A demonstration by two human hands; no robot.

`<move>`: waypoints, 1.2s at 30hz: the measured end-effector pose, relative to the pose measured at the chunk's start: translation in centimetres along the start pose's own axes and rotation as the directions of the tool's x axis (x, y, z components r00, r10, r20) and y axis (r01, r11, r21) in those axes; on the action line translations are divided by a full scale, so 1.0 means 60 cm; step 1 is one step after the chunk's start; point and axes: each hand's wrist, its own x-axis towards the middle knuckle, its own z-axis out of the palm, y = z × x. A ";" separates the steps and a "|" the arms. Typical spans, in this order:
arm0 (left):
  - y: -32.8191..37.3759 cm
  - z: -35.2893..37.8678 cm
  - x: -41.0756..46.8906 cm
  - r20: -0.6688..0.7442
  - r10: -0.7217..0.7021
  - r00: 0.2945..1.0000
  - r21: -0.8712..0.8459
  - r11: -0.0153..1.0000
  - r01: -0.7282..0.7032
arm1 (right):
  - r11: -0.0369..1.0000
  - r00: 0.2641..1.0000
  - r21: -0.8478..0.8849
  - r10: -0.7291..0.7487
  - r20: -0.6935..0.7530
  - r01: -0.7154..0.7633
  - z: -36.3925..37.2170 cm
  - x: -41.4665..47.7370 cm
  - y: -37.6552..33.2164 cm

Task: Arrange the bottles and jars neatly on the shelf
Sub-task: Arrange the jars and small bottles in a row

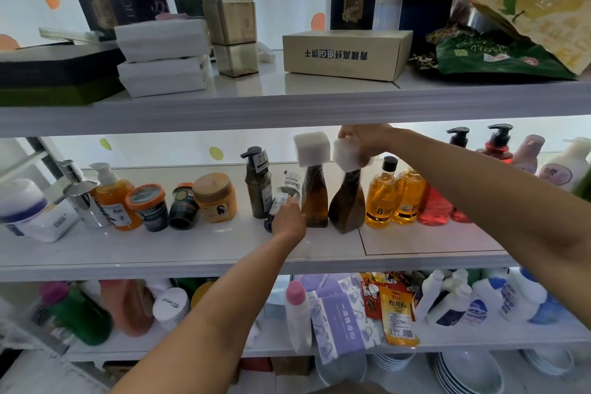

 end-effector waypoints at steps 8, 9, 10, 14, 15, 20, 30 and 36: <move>0.012 -0.008 0.000 -0.025 0.024 0.999 0.033 0.999 -0.023 | 0.994 0.989 -0.008 0.112 -0.093 -0.113 -0.003 -0.016 0.002; 0.014 -0.008 0.001 -0.042 0.031 0.999 0.027 0.999 -0.030 | 0.993 0.987 -0.006 0.119 -0.108 -0.120 -0.002 -0.016 0.000; 0.016 -0.008 0.001 -0.056 0.045 0.997 0.013 0.999 -0.044 | 0.992 0.983 -0.013 0.126 -0.134 -0.129 0.000 -0.017 -0.004; 0.025 -0.002 0.008 -0.021 0.104 0.994 -0.133 0.985 -0.106 | 0.981 0.940 -0.066 0.156 -0.304 -0.184 0.013 -0.015 -0.023; 0.026 0.000 0.009 -0.003 0.122 0.993 -0.173 0.977 -0.120 | 0.978 0.933 -0.096 0.145 -0.329 -0.185 0.015 -0.014 -0.027; 0.032 0.013 0.003 0.076 0.177 0.981 -0.275 0.950 -0.150 | 0.977 0.950 -0.126 0.131 -0.283 -0.172 0.016 -0.009 -0.033; 0.059 0.031 -0.014 0.117 0.239 0.964 -0.356 0.916 -0.184 | 0.994 0.994 -0.058 0.089 -0.066 -0.093 -0.003 -0.018 -0.003; 0.065 0.037 -0.018 0.159 0.237 0.958 -0.368 0.915 -0.165 | 0.992 0.980 0.009 0.126 -0.154 -0.127 0.001 -0.031 -0.005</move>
